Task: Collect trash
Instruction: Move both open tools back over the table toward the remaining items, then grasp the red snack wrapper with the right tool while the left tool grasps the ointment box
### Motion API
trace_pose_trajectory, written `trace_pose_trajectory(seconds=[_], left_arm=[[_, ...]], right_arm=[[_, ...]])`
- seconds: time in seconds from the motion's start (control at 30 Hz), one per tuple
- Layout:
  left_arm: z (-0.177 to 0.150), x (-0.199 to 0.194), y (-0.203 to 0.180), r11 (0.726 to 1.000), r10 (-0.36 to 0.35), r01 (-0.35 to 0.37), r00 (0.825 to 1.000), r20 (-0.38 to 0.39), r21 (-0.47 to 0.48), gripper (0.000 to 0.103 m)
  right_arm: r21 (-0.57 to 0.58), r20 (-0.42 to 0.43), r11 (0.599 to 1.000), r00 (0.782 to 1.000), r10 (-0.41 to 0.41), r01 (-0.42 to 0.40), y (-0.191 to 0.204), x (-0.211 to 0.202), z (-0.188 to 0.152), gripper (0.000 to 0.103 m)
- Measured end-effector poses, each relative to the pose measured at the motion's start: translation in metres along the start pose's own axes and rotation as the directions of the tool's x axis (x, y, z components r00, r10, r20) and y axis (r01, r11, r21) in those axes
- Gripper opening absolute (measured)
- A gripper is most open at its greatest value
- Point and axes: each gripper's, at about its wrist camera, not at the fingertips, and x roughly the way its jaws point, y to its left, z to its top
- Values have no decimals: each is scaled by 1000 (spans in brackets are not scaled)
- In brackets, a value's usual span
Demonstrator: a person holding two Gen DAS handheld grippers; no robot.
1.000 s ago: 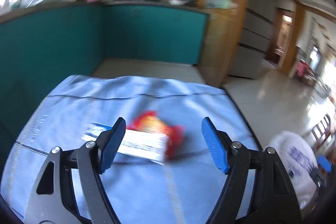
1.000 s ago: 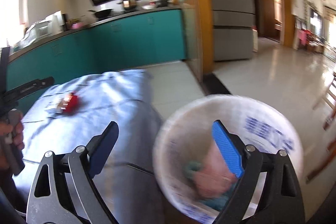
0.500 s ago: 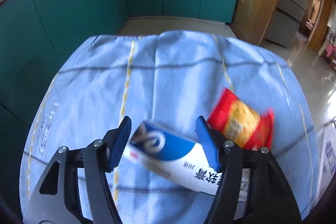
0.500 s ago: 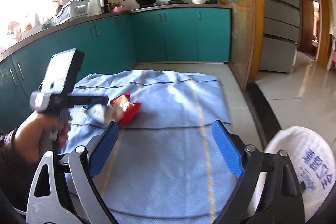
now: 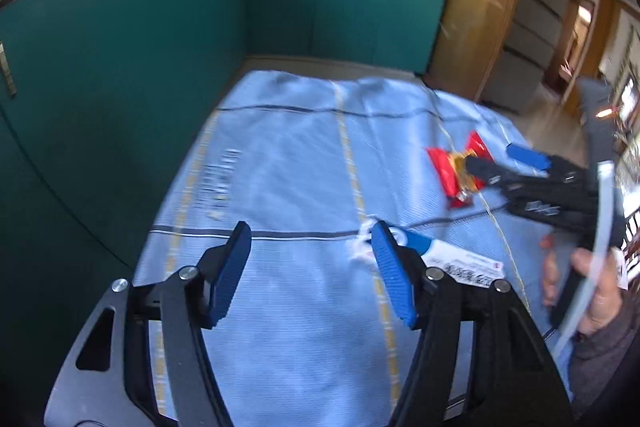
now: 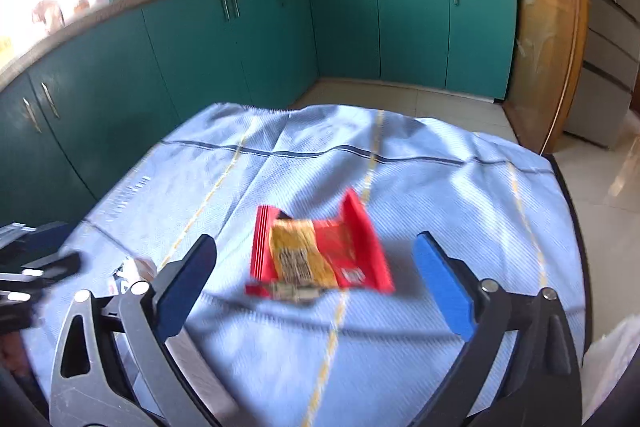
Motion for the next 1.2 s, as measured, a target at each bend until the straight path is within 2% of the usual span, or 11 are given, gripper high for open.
trace_pose_trajectory(seconds=[0.13,0.27,0.3,0.37,0.4,0.5,0.57,0.73,0.8,1.03,1.2], left_arm=[[1,-2,9,1000,-1,1,1000,18,-16,65],[3,2,3,1000,-14,15,999,34,-15,67],[4,3,0,1000,-17,18,999,38,-12,67],[4,3,-3,1000,-26,27,999,45,-7,67],[4,2,-6,1000,-30,30,998,49,-5,67],[5,1,-13,1000,-23,22,998,58,7,67],[4,2,-15,1000,-22,22,998,59,5,67],[3,4,-21,1000,-12,12,998,56,0,67],[2,5,-23,1000,-10,10,998,54,0,67],[2,3,-22,1000,-3,4,998,55,-7,68],[0,12,-19,1000,-3,4,1000,26,-20,71]], right_arm=[[-74,-94,996,994,-57,50,17,34,1,98],[-74,-92,997,995,-30,23,19,29,-4,96],[-80,-97,997,995,-31,23,20,29,-6,85],[-95,-106,995,994,-40,30,21,27,-11,74],[-95,-99,995,994,-39,30,20,25,-12,64],[-84,-87,996,996,-23,16,18,10,-12,43],[-83,-95,997,995,-3,-5,17,-1,-16,37],[-95,-101,995,995,8,-18,19,-18,-33,32],[-96,-93,995,995,19,-28,20,-26,-36,21],[-115,-43,991,997,59,-63,27,-72,-46,21],[-112,-4,993,999,49,-49,28,-96,-46,21]])
